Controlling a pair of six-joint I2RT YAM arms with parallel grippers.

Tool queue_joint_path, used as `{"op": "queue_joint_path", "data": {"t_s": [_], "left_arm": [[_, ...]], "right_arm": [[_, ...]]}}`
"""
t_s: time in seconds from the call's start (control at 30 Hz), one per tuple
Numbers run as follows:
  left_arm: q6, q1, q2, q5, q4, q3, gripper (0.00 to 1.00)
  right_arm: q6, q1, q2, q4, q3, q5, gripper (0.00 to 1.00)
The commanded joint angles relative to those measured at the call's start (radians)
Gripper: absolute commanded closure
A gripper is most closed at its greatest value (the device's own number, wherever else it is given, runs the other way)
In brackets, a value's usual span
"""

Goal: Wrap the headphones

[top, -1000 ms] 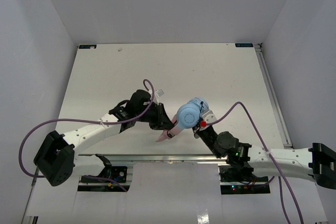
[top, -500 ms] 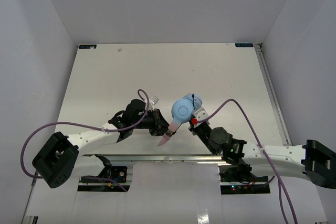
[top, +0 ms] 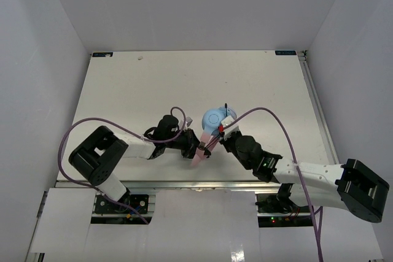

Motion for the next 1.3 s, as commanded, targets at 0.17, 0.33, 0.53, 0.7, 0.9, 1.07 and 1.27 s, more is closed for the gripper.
{"op": "queue_joint_path", "data": {"t_s": [0.17, 0.33, 0.53, 0.7, 0.9, 1.07, 1.27], "left_arm": [[-0.117, -0.013, 0.16, 0.322, 0.462, -0.005, 1.0], [-0.275, -0.01, 0.313, 0.364, 0.774, -0.008, 1.0], [-0.38, 0.002, 0.427, 0.386, 0.974, -0.008, 0.76], [-0.398, 0.032, 0.454, 0.394, 1.01, -0.015, 0.69], [-0.408, 0.069, 0.454, 0.389, 1.034, -0.06, 0.62], [-0.414, 0.091, 0.461, 0.387, 1.05, -0.08, 0.56], [-0.414, 0.119, 0.45, 0.37, 1.05, -0.106, 0.49]], "right_arm": [[0.03, -0.153, 0.143, 0.004, 0.104, -0.037, 0.92], [0.024, -0.206, 0.212, 0.03, 0.124, -0.101, 0.92], [0.01, -0.243, 0.311, 0.041, 0.181, -0.149, 0.92], [0.006, -0.256, 0.388, 0.04, 0.223, -0.174, 0.92], [0.002, -0.285, 0.458, 0.035, 0.253, -0.188, 0.92], [0.004, -0.312, 0.503, 0.027, 0.277, -0.202, 0.92], [0.009, -0.328, 0.54, 0.018, 0.302, -0.215, 0.92]]}}
